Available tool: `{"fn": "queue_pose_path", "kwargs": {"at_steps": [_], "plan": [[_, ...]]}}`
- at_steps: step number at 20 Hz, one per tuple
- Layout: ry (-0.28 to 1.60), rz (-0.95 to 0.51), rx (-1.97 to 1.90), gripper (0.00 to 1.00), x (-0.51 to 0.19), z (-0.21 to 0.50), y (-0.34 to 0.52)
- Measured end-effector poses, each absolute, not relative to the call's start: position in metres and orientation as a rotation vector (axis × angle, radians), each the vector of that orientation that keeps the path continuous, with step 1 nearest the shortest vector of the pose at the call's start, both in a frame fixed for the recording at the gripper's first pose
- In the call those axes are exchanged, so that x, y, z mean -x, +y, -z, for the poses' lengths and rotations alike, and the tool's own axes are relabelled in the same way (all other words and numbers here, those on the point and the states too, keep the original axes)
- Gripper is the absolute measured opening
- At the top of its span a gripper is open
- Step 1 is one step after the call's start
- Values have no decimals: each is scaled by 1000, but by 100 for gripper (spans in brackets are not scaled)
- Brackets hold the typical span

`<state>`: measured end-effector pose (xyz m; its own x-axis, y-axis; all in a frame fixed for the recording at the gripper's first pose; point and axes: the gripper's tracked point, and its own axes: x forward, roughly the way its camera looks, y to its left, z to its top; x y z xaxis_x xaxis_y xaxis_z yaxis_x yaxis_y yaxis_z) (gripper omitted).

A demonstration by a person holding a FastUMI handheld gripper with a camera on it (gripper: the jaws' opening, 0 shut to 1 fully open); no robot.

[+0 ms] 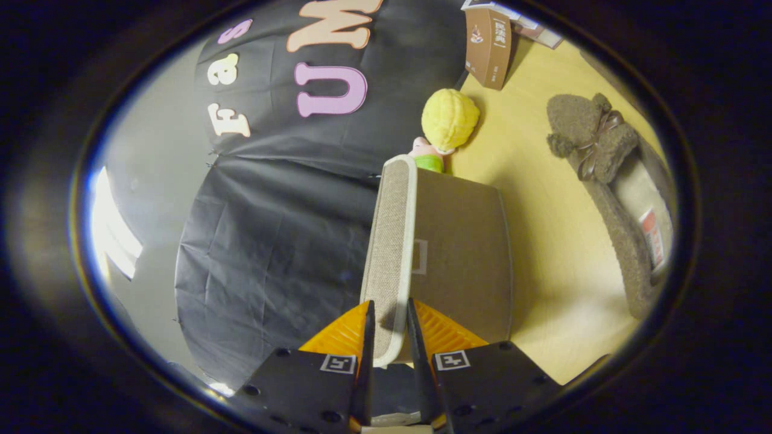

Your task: Open the storage box then place both shoes into the box .Put the left shoe in first, then the right shoe, with the right side of both shoes facing outward in a uniform manner.

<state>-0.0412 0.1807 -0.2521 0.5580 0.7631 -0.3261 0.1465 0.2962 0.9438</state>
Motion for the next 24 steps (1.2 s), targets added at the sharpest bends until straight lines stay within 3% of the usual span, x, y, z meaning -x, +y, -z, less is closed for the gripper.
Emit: {"fn": "queue_pose_path", "kwargs": {"at_steps": [2, 5, 24], "plan": [[917, -532, -1199, 34, 43, 244, 182], [884, -500, -1193, 3, 32, 241, 188], [762, -620, -923, 3, -19, 110, 259]]}}
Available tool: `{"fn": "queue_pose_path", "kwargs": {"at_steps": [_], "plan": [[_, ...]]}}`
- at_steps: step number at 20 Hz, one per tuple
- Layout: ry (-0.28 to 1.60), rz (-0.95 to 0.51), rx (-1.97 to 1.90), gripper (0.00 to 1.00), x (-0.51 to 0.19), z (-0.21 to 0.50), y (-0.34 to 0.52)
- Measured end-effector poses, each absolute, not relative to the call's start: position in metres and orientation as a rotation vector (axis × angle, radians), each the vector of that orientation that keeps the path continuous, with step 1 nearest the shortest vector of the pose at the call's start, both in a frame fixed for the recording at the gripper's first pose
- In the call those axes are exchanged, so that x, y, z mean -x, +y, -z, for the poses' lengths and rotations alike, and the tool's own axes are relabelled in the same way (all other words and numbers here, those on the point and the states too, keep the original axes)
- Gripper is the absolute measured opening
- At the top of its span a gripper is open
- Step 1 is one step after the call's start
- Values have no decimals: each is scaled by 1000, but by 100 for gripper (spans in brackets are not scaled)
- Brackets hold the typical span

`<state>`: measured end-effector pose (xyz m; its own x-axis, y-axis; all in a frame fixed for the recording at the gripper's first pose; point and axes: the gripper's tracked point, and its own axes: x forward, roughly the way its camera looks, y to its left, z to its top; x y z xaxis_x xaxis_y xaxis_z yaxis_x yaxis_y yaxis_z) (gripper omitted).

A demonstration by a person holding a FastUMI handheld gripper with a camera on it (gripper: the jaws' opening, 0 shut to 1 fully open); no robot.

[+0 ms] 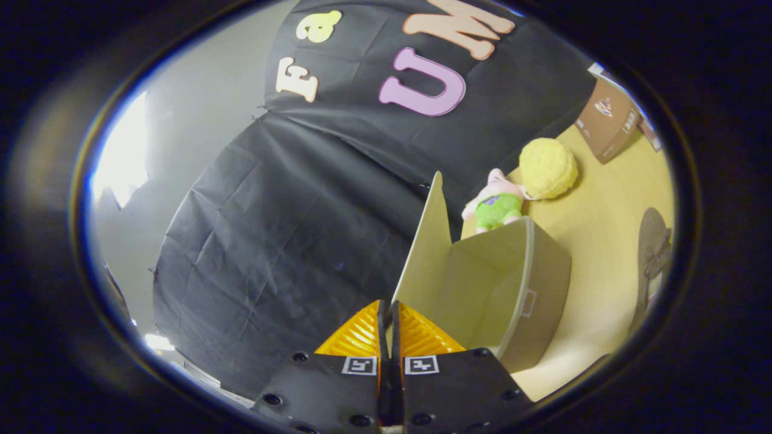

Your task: Open the storage box then place both shoes into the box .Put the left shoe in first, then the right shoe, with the right side of both shoes facing outward in a uniform manner.

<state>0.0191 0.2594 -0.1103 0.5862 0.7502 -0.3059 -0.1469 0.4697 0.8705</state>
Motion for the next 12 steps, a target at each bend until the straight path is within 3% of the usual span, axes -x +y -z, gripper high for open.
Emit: {"fn": "queue_pose_path", "kwargs": {"at_steps": [12], "plan": [[757, -756, -814, 6, -54, 71, 388]]}}
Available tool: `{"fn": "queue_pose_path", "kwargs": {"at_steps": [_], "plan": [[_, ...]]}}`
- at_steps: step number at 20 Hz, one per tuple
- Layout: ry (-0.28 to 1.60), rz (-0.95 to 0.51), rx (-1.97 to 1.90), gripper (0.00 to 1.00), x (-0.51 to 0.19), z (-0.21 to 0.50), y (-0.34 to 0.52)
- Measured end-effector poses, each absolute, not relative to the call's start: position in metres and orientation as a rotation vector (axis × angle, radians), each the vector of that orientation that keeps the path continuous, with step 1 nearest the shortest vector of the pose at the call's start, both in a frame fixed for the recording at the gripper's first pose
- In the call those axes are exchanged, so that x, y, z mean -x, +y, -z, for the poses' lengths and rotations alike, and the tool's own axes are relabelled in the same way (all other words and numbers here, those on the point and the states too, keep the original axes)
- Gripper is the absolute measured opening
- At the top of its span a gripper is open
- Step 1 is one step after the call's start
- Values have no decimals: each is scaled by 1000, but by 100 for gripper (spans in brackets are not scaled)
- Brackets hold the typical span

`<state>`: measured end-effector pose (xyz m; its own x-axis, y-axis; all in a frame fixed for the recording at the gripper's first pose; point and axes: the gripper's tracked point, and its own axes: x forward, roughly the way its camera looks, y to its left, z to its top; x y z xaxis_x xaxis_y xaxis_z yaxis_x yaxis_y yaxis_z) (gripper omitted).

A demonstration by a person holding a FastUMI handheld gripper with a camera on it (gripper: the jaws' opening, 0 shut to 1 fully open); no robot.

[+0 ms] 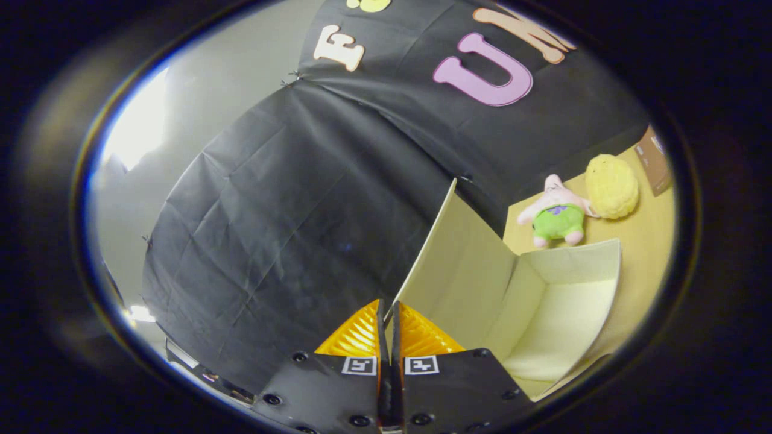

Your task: Open the storage box then place both shoes into the box .Put the left shoe in first, then the right shoe, with the right side of both shoes facing outward in a uniform manner.

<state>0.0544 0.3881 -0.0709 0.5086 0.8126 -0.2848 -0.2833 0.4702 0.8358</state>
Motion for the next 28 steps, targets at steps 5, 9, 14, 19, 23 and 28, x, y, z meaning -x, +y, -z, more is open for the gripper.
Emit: {"fn": "queue_pose_path", "kwargs": {"at_steps": [5, 9, 14, 19, 23, 28], "plan": [[795, -784, -804, 7, -56, 82, 431], [801, -784, -749, 8, -56, 91, 453], [742, -816, -665, 47, -51, 87, 459], [561, -744, -500, 85, -55, 70, 406], [414, -590, -325, 100, -66, 66, 327], [375, -376, -141, 100, -61, 84, 207]]}}
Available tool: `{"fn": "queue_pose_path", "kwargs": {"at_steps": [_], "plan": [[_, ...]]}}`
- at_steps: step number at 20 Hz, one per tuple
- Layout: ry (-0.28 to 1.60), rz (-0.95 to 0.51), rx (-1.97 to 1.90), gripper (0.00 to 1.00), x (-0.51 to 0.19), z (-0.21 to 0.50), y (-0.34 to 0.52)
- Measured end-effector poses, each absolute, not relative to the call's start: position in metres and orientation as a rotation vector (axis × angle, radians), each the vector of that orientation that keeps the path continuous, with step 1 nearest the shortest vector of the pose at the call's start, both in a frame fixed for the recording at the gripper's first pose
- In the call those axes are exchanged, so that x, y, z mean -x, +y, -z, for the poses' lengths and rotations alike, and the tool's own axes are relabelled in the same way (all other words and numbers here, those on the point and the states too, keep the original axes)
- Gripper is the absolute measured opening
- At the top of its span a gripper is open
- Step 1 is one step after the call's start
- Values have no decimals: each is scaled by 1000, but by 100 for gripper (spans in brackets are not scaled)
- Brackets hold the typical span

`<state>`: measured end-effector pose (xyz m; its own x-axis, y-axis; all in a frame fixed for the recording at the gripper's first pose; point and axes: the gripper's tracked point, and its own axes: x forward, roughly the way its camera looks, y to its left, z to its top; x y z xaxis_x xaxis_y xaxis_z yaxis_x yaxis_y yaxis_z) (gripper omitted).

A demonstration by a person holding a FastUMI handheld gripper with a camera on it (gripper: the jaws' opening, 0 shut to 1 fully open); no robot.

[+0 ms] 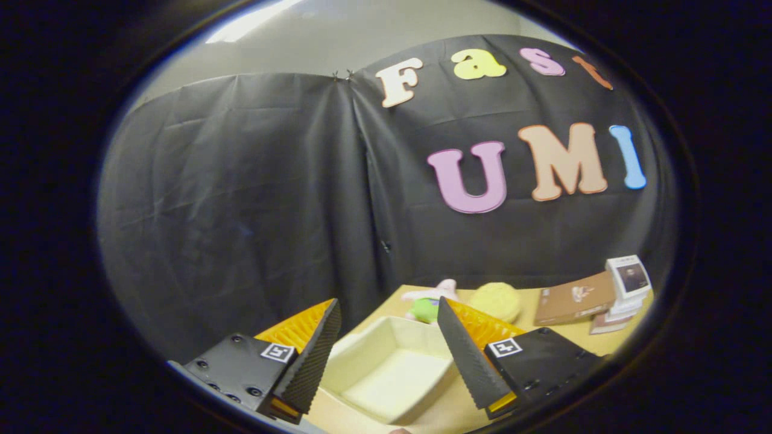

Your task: Open the storage box then place both shoes into the box .Put the left shoe in first, then the right shoe, with the right side of both shoes facing outward in a uniform manner.

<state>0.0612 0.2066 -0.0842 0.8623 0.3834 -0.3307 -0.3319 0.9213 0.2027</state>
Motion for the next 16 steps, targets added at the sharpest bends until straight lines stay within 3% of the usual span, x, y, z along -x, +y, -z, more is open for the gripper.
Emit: {"fn": "queue_pose_path", "kwargs": {"at_steps": [9, 16], "plan": [[458, -118, 17, 100, -34, 154, 26], [674, -94, 36, 100, 3, 258, -33]]}}
